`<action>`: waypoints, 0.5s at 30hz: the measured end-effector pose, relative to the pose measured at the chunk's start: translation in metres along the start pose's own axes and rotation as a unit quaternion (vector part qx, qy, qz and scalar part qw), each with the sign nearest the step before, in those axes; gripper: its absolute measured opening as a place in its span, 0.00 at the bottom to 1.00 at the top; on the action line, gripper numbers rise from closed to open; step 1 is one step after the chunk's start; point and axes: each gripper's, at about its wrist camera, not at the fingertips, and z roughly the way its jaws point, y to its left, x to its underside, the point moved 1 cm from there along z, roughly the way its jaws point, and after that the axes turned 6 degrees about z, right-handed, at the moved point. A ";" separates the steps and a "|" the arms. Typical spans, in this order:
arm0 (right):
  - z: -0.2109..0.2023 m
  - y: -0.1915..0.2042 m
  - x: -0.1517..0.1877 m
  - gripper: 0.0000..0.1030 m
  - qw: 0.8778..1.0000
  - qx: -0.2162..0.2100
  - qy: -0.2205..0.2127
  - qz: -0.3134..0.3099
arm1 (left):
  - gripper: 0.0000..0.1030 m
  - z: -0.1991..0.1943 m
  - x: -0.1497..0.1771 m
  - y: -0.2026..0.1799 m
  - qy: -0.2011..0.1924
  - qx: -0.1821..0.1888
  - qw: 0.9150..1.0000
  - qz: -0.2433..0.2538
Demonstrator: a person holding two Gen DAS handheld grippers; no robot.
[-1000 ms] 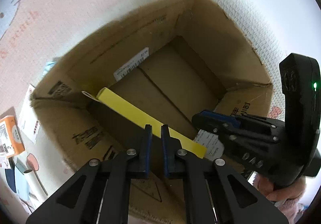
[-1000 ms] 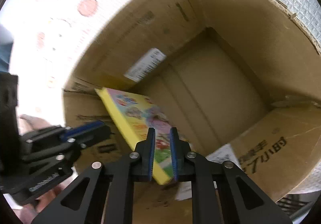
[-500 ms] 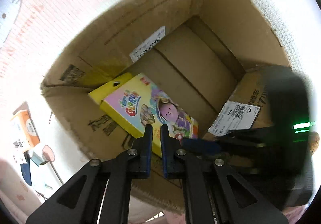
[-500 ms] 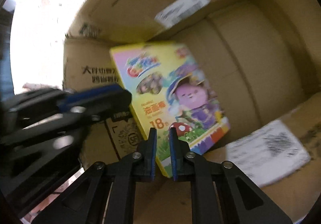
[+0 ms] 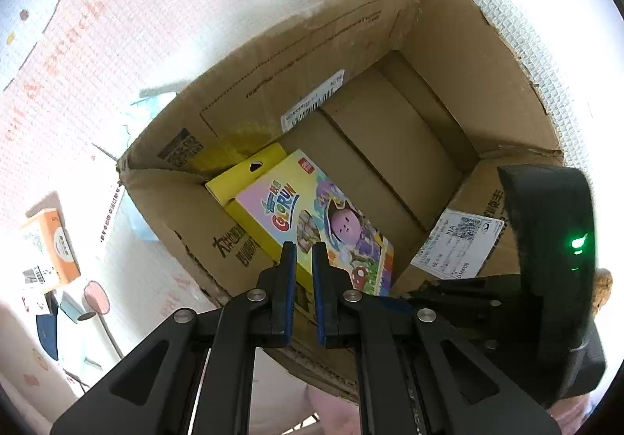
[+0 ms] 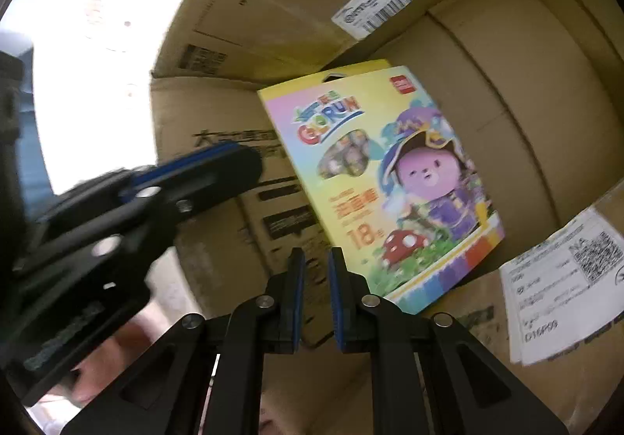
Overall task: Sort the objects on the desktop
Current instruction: 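Lower the pastel box into the cardboard box and open the right tool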
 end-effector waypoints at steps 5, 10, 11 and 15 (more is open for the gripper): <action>0.018 -0.021 -0.014 0.10 0.998 0.045 0.007 0.045 | 0.09 0.011 -0.004 0.000 0.023 0.025 0.999 0.002; 0.024 -0.032 -0.020 0.10 0.996 0.024 0.036 0.083 | 0.09 0.008 -0.008 0.004 0.012 0.013 1.000 -0.007; 0.017 -0.029 -0.016 0.10 0.997 0.011 0.027 0.077 | 0.09 0.008 -0.007 0.006 0.011 0.022 1.000 -0.012; -0.012 -0.021 -0.001 0.10 0.998 0.018 -0.018 0.056 | 0.13 0.006 -0.005 0.011 -0.007 0.067 0.997 -0.034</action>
